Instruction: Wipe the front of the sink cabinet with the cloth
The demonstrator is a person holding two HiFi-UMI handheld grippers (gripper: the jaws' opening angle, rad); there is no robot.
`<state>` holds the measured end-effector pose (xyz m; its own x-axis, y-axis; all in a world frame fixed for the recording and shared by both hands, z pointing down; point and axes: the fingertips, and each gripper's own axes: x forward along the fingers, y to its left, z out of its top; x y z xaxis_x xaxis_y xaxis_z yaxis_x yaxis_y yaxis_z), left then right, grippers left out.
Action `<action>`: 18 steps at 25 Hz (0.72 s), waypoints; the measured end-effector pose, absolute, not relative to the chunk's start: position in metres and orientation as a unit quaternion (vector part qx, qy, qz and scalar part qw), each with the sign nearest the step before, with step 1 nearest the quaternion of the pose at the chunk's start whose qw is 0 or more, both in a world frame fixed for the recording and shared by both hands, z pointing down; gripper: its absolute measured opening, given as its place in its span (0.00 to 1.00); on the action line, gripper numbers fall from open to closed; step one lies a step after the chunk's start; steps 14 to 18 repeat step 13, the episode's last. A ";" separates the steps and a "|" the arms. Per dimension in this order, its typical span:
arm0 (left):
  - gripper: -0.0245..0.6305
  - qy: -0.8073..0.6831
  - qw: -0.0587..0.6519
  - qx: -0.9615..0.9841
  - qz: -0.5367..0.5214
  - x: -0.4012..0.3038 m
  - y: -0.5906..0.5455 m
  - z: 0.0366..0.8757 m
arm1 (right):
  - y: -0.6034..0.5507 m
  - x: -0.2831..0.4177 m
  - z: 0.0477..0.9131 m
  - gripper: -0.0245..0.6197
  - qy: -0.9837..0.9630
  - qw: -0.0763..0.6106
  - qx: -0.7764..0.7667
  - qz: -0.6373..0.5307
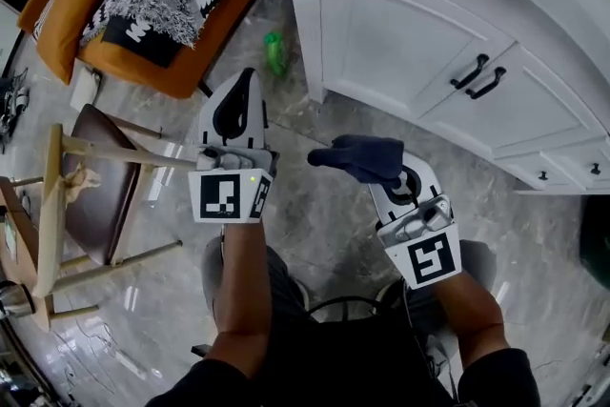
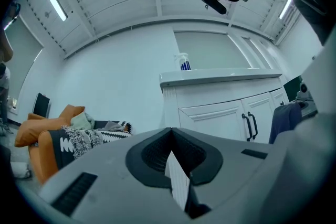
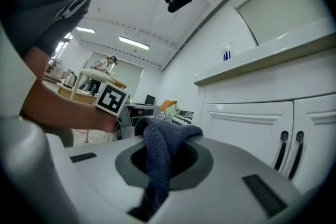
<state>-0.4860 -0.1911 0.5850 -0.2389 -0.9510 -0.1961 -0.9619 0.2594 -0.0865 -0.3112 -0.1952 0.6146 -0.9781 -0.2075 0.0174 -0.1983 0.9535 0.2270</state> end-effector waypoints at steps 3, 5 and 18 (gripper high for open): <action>0.04 0.780 0.105 -0.617 0.008 -0.480 -0.197 0.588 | -0.194 -0.312 0.624 0.06 -0.989 0.034 0.092 -0.112; 0.04 0.774 0.108 -0.623 -0.008 -0.474 -0.199 0.587 | -0.198 -0.312 0.629 0.06 -0.989 0.041 0.090 -0.112; 0.04 0.764 0.111 -0.635 -0.032 -0.462 -0.207 0.590 | -0.213 -0.312 0.650 0.06 -0.990 0.049 0.092 -0.091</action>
